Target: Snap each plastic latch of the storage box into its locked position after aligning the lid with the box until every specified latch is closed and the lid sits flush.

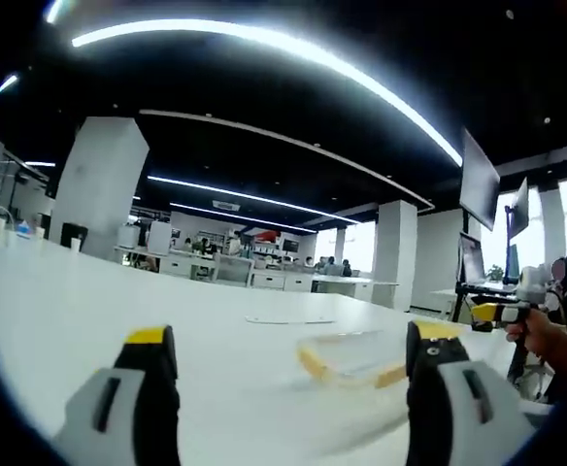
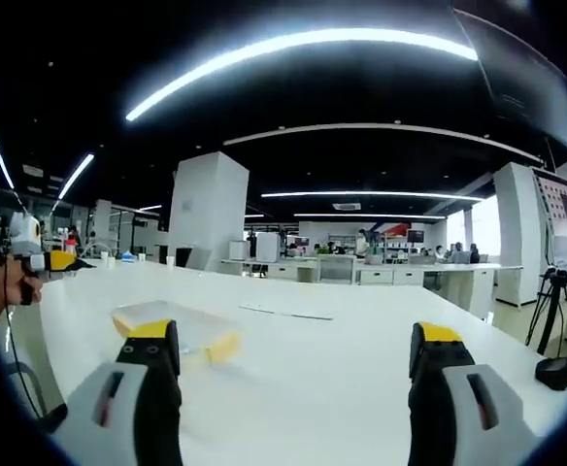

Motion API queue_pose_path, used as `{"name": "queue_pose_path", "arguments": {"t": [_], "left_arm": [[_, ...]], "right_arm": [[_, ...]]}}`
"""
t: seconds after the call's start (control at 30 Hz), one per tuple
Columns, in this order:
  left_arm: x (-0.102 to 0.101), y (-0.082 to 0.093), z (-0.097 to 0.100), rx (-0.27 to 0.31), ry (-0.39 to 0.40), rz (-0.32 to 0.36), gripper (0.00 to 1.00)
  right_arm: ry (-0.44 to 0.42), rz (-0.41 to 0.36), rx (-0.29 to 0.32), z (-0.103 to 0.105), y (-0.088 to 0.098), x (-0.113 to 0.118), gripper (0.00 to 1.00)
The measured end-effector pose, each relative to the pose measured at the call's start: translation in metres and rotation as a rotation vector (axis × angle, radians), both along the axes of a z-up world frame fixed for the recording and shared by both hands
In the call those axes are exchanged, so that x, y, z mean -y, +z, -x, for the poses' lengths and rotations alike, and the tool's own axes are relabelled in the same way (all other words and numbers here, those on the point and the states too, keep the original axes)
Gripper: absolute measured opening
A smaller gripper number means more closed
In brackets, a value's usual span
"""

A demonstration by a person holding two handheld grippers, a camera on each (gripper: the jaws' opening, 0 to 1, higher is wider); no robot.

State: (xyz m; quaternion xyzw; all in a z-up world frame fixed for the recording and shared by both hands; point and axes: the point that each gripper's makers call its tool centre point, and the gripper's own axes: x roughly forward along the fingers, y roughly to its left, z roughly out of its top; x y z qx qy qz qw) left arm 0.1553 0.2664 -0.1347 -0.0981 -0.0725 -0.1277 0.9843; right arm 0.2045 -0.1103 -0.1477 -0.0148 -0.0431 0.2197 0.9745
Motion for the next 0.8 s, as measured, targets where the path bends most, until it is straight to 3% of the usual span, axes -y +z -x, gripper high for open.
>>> {"name": "queue_pose_path", "arguments": {"t": [0.47, 0.8], "left_arm": [[0.000, 0.011, 0.019, 0.033, 0.008, -0.047, 0.99], [-0.010, 0.005, 0.020, 0.024, 0.014, -0.044, 0.99]], "right_arm": [[-0.045, 0.015, 0.030, 0.020, 0.006, 0.014, 0.99], [-0.066, 0.028, 0.053, 0.031, 0.014, 0.015, 1.00]]}}
